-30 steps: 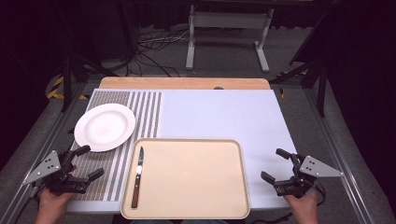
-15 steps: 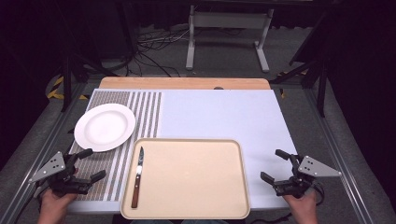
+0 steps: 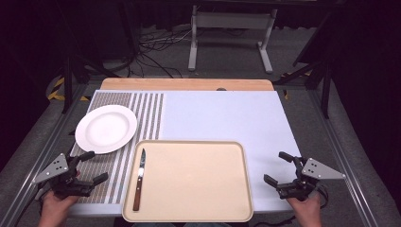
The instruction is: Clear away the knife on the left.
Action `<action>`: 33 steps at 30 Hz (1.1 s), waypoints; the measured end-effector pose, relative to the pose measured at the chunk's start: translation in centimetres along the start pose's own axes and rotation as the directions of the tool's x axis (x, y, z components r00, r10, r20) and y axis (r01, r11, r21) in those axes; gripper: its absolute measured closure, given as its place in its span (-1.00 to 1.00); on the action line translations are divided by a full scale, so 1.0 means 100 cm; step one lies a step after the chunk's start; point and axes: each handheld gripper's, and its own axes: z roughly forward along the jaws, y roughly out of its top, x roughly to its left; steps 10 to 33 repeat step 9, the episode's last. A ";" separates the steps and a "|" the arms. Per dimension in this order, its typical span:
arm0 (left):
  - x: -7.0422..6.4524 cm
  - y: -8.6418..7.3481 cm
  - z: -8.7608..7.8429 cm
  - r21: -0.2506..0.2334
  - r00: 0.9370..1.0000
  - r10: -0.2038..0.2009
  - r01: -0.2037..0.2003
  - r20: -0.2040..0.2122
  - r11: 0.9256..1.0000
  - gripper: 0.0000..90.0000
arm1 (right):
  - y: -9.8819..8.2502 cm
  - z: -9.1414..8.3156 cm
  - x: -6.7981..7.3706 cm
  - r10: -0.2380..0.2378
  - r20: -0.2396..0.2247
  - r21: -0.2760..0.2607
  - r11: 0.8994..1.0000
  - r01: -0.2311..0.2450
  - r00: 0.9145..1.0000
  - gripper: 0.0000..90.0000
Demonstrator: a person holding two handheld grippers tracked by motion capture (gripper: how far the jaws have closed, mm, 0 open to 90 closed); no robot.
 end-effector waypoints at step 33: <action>-0.001 0.001 -0.002 -0.007 1.000 0.003 -0.003 -0.004 1.000 -0.98 | 0.000 0.000 0.000 0.001 0.002 -0.002 1.000 -0.001 1.000 -1.00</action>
